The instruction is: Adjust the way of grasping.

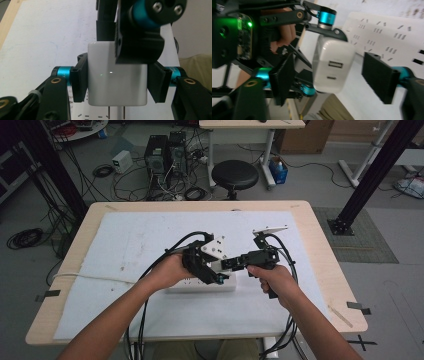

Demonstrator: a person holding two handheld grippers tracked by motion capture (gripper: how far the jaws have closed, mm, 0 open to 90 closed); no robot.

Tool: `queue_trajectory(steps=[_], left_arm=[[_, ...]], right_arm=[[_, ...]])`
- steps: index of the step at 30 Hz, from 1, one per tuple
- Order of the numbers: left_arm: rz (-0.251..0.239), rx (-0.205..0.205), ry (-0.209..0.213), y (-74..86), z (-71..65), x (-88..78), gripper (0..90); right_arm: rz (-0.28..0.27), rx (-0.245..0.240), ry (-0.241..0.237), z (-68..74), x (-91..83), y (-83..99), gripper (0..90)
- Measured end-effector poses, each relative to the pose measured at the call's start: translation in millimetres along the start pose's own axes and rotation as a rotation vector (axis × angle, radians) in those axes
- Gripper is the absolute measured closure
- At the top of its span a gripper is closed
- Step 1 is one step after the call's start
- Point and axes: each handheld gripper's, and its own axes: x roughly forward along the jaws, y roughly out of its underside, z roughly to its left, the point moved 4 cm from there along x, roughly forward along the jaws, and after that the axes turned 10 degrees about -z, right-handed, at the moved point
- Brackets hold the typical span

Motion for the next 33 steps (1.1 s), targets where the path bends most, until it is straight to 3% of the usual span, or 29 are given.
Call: queue_trajectory(steps=[13, 20, 26, 28, 30, 33], left_arm=[[-0.01, 0.026, -0.019, -1.7, -0.5, 2.0, 42.4], [-0.002, 0.052, -0.033, -1.8, -1.6, 4.6, 42.4], [0.016, 0.077, -0.056, -0.7, -3.3, 9.4, 42.2], [0.022, 0.052, -0.061, -0.4, -1.9, 9.3, 39.8], [0.036, 0.014, -0.077, 2.4, 0.9, 6.9, 29.6], [0.063, -0.049, -0.082, 11.1, 7.5, -1.0, 23.9]], right_arm=[[-0.004, 0.09, -0.025, -6.3, 8.3, 1.7, 47.8], [-0.021, 0.121, -0.07, -13.0, 10.1, 3.2, 59.8], [-0.028, 0.137, -0.064, -16.9, 10.9, 4.6, 61.8], [-0.034, 0.101, -0.045, -17.0, 10.0, 4.6, 61.9], [-0.042, 0.077, -0.021, -19.2, 7.0, 4.2, 61.9], [-0.045, 0.043, -0.003, -23.5, -1.9, 3.4, 62.0]])
